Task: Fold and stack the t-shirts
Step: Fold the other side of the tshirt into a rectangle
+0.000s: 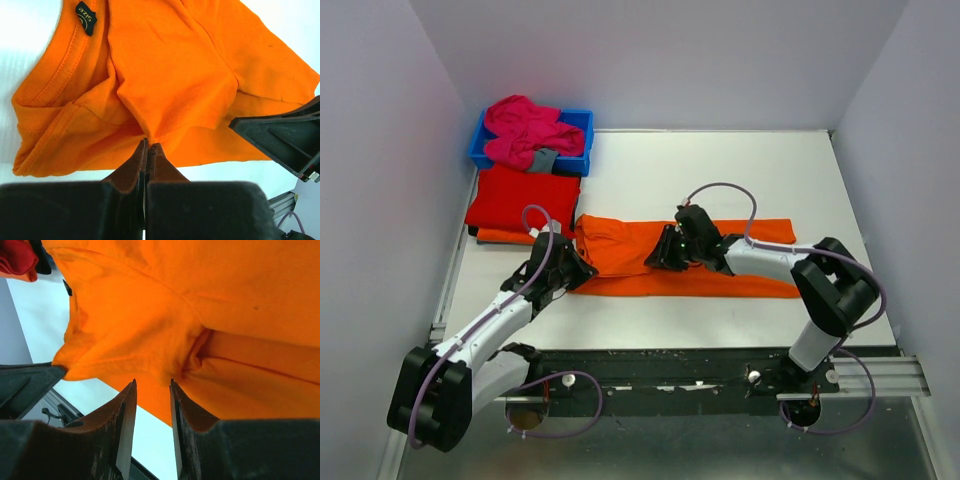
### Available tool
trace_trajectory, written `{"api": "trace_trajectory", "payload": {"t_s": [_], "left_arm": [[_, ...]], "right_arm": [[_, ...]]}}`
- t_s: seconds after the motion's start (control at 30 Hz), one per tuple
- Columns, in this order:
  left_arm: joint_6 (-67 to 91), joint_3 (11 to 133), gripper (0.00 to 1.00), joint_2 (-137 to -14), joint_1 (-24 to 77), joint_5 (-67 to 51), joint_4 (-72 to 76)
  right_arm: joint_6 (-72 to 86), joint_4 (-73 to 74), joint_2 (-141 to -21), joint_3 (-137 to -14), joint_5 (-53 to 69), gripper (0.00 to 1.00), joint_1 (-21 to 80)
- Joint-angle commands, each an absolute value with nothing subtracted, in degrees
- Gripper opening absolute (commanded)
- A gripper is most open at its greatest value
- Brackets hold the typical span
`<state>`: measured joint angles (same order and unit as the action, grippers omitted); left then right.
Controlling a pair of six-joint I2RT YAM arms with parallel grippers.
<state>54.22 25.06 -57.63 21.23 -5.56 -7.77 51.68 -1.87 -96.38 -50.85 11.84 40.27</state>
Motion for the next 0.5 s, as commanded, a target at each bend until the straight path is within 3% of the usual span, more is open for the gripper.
{"api": "trace_trajectory", "payload": {"t_s": [0.0,0.47], "left_arm": [[53.35,24.79,0.00,-56.69,21.45,-4.39,-6.86],[53.00,25.40,0.00,-57.83,21.45,-4.66,-6.77]], "right_arm": [[53.52,-3.34,-99.84,-53.87,9.14,0.40,41.75],[55.10,-0.97,-103.00,-54.23,6.33,0.40,43.24]]}}
